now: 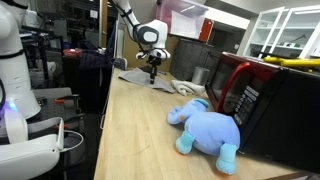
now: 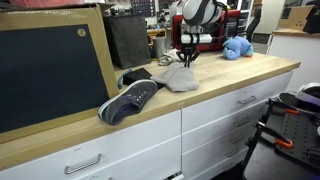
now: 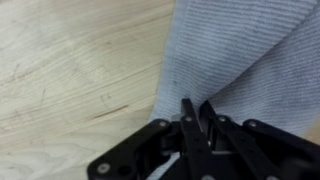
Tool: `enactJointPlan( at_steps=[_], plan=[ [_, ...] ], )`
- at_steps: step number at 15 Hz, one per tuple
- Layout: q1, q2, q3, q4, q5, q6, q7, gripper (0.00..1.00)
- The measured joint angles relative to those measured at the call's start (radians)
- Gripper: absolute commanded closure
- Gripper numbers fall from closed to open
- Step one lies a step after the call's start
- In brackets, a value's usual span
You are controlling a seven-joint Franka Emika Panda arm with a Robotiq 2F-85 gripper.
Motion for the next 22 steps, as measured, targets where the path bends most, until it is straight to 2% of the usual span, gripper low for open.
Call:
enactJointPlan(
  at_steps=[6, 11, 17, 22],
  plan=[
    [0.002, -0.003, -0.012, -0.028, -0.049, 0.005, -0.037, 0.99],
    [-0.007, -0.09, -0.081, -0.028, -0.178, -0.04, -0.045, 0.99],
    [-0.081, -0.235, -0.124, -0.062, -0.381, -0.195, -0.112, 0.99],
    [-0.163, -0.272, -0.146, -0.129, -0.571, -0.203, -0.131, 0.99]
  ],
)
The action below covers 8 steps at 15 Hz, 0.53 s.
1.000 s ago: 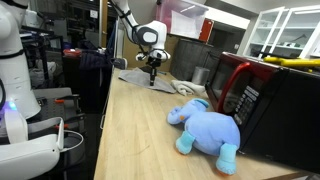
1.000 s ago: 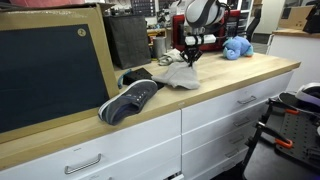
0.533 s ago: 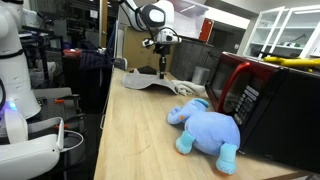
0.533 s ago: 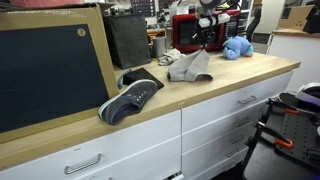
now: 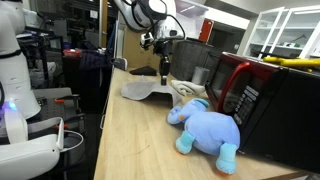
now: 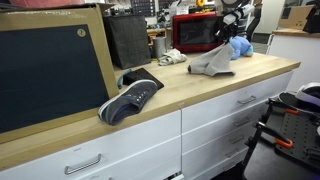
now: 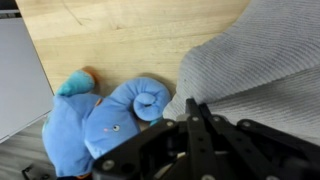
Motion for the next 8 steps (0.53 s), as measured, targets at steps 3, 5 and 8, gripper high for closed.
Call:
enactJointPlan(
  at_steps=[3, 5, 8],
  plan=[
    [-0.037, -0.015, -0.003, -0.006, 0.008, -0.011, -0.066, 0.99],
    [-0.047, -0.04, -0.003, 0.001, 0.064, -0.04, -0.127, 0.73],
    [-0.051, -0.091, -0.003, 0.016, 0.121, -0.075, -0.174, 0.56]
  ],
)
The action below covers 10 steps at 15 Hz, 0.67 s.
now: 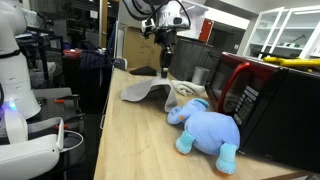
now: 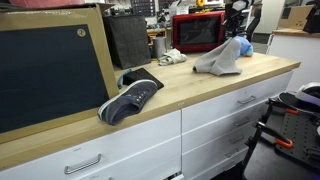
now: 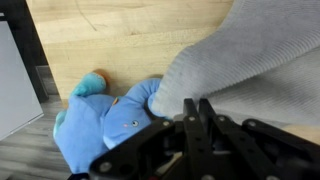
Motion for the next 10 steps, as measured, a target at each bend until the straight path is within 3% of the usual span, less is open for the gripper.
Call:
enactJointPlan(
  at_steps=[7, 8, 10],
  plan=[
    [0.007, -0.097, 0.042, 0.012, 0.115, -0.032, -0.028, 0.06],
    [0.013, -0.108, 0.057, 0.01, 0.155, -0.032, -0.043, 0.01],
    [0.036, -0.125, 0.09, -0.003, 0.242, -0.033, -0.059, 0.0]
  ],
)
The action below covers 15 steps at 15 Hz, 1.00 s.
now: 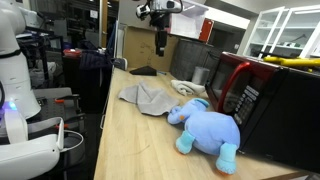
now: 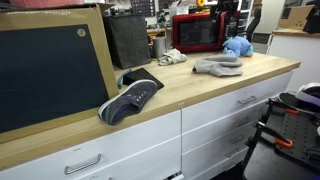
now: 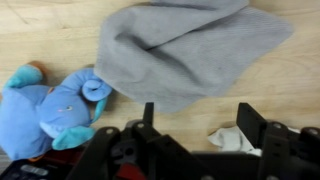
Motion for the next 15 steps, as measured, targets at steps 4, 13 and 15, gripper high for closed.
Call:
enactJointPlan(
  at_steps=[4, 13, 15],
  plan=[
    [0.075, -0.017, 0.08, -0.061, 0.155, 0.0, 0.0, 0.0],
    [0.168, 0.001, 0.201, -0.223, 0.174, 0.113, 0.002, 0.0],
    [0.169, 0.019, 0.21, -0.245, 0.134, 0.178, 0.004, 0.0]
  ],
)
